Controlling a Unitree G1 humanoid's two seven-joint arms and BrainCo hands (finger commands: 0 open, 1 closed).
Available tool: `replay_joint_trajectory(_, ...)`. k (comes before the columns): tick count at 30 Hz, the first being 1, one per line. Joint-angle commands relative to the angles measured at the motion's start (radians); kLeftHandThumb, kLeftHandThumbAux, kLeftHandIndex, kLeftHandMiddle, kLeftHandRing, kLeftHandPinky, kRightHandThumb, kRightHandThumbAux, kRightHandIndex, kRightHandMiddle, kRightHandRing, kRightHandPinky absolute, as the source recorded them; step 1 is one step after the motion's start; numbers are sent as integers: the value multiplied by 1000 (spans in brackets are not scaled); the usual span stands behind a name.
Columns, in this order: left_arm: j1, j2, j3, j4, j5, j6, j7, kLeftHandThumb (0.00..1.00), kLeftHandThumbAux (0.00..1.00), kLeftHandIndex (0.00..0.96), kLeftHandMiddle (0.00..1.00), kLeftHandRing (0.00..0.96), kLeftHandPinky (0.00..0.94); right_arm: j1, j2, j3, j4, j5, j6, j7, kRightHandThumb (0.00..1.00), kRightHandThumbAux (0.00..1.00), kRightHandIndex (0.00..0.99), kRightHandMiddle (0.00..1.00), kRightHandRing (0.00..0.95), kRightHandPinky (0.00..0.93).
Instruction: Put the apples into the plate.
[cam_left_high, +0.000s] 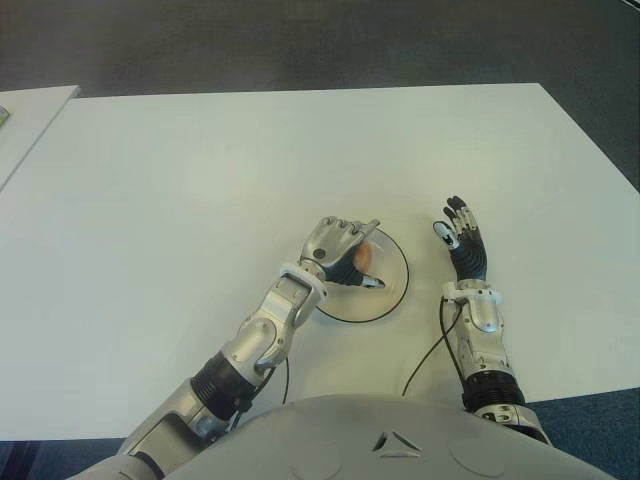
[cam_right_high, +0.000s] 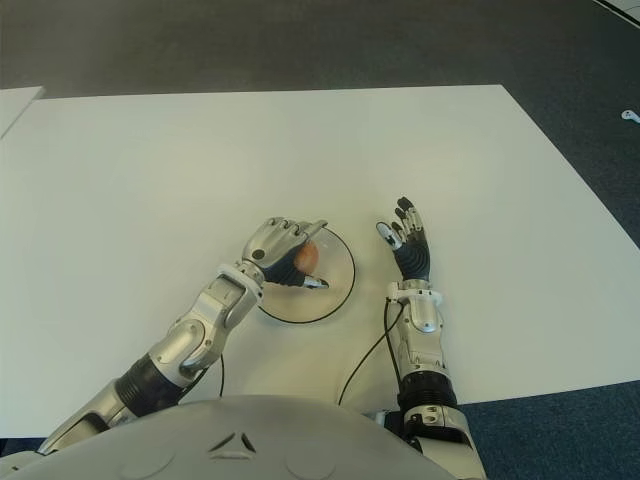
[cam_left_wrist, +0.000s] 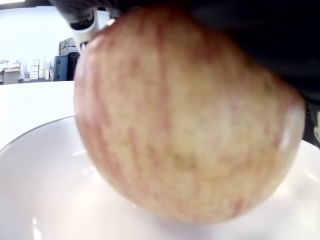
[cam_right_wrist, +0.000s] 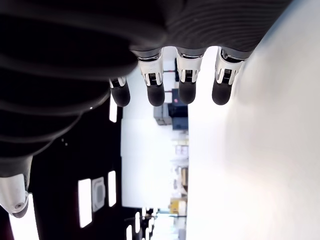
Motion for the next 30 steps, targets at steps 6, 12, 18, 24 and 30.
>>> replay_joint_trajectory(6, 1, 7, 1, -29, 0, 0, -37, 37, 340, 0, 0, 0, 0, 94, 39, 20, 54, -19, 74, -17, 139, 522, 40, 14, 0, 4)
replay_joint_trajectory(12, 1, 8, 3, -35, -3, -1, -50, 40, 333, 0, 0, 0, 0, 94, 39, 20, 54, -19, 69, -16, 145, 530, 38, 9, 0, 0)
replay_joint_trajectory(18, -1, 11, 5, -42, -3, -2, -66, 39, 331, 0, 0, 0, 0, 96, 39, 23, 51, -26, 62, -21, 142, 529, 34, 7, 0, 0)
replay_joint_trajectory(24, -5, 13, 7, -38, -9, -8, -69, 39, 315, 0, 0, 0, 0, 102, 40, 25, 44, -32, 62, -28, 140, 533, 35, 14, 0, 6)
replay_joint_trajectory(30, -6, 12, 13, -37, -33, -21, -72, 60, 284, 0, 0, 0, 0, 106, 39, 31, 33, -52, 61, -45, 139, 557, 29, 11, 0, 6)
